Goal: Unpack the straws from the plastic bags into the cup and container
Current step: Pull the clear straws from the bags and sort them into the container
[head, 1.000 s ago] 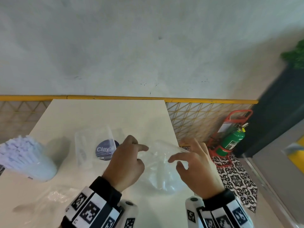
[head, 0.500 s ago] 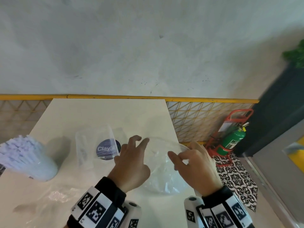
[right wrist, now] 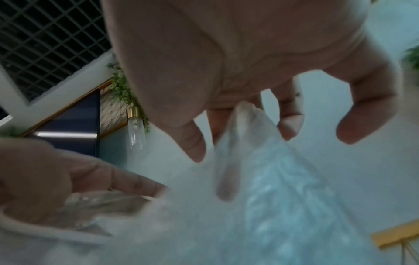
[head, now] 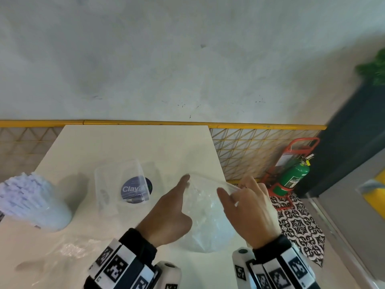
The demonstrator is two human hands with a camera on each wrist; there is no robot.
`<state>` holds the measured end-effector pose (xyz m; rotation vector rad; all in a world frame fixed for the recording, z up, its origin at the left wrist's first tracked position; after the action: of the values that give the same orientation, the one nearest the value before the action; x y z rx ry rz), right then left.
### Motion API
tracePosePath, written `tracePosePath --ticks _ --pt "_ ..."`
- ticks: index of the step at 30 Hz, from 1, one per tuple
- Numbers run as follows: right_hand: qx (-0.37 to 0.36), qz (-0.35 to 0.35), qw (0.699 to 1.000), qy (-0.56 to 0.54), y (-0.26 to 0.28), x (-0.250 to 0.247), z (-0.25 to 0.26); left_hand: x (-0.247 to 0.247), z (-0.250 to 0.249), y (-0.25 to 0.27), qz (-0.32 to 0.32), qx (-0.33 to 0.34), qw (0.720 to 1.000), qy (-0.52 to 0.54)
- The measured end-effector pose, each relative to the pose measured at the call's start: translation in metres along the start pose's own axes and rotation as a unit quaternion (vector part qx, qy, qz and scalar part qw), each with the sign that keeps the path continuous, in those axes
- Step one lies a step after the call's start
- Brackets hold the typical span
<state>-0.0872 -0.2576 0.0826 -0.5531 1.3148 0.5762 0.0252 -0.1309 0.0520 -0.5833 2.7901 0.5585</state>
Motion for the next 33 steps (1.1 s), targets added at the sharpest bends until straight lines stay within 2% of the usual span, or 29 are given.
tracePosePath --ticks 2,6,11,13,16,18,22,26,33 --pt "0.019 0.000 1.000 0.022 -0.003 -0.003 -0.006 -0.003 0.001 -0.001 -0.010 0.003 1.000 0.016" --pt "0.021 0.076 0.996 -0.030 -0.001 0.007 -0.014 -0.007 0.006 -0.003 -0.021 0.019 0.999 0.027" --pt "-0.036 0.186 0.975 -0.120 0.006 0.033 -0.013 -0.008 0.017 -0.004 -0.022 0.027 0.999 0.023" --pt "-0.015 0.230 0.945 -0.233 0.012 0.047 -0.015 -0.004 0.025 -0.003 -0.013 0.008 0.999 0.050" --pt "0.027 0.273 0.885 -0.375 0.019 0.064 -0.012 0.006 0.044 -0.005 0.011 -0.024 0.987 0.157" --pt "0.028 0.281 0.867 -0.410 0.021 0.070 -0.011 0.010 0.052 -0.007 0.020 -0.034 0.979 0.201" --pt "0.031 0.284 0.848 -0.447 0.016 0.086 -0.020 0.010 0.056 -0.012 0.029 -0.052 0.973 0.224" --pt "0.043 0.304 0.796 -0.522 0.015 0.104 -0.026 0.011 0.065 -0.019 0.041 -0.067 0.964 0.253" --pt "0.110 0.327 0.731 -0.589 0.017 0.136 -0.031 0.020 0.084 -0.026 0.092 -0.091 0.955 0.268"
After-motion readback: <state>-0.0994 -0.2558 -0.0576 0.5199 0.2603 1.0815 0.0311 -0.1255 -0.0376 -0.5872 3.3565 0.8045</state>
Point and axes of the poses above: each hand's wrist, its own y-axis away from the middle knuckle, its own x-axis out of the palm, z = x × y, the point moved 10 cm from there along -y, towards the middle knuckle, and after that the axes turned 9 degrees about y, right-handed, at the moved point
